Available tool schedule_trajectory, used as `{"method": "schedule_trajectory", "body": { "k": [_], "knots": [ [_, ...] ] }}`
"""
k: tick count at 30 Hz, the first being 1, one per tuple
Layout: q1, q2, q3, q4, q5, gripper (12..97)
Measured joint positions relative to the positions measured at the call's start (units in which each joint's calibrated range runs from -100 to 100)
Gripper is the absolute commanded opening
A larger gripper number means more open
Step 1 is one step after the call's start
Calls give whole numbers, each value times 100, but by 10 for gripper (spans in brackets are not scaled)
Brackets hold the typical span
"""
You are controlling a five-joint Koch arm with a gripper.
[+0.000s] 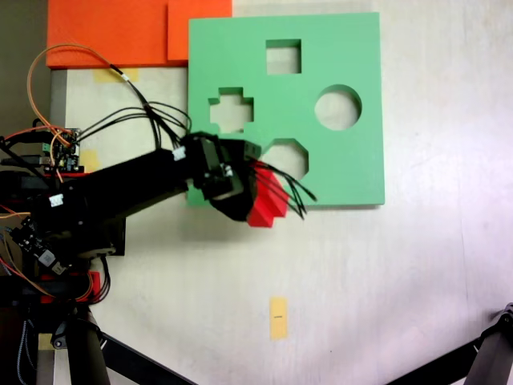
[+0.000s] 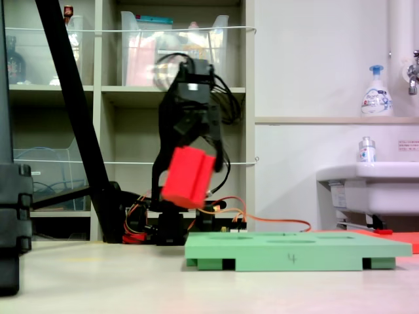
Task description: Put the cross columnar block into the corresponding hole
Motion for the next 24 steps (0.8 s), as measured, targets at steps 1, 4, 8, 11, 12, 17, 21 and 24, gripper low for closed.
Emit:
{"method": "schedule_trajectory", "body": {
  "k": [1,4,8,11,12,17,21,24],
  "knots": [
    [137,27,39,0,88,395],
    [518,233,568,-49,317,395],
    [899,780,833,-49,576,395],
    [1153,1163,833,-49,796,395],
    [1221,1259,833,-49,845,395],
    [1514,1669,833,-49,982,395],
    [1661,1915,843,-49,1060,395],
    [1724,2285,882,-49,1099,395]
  ]
}}
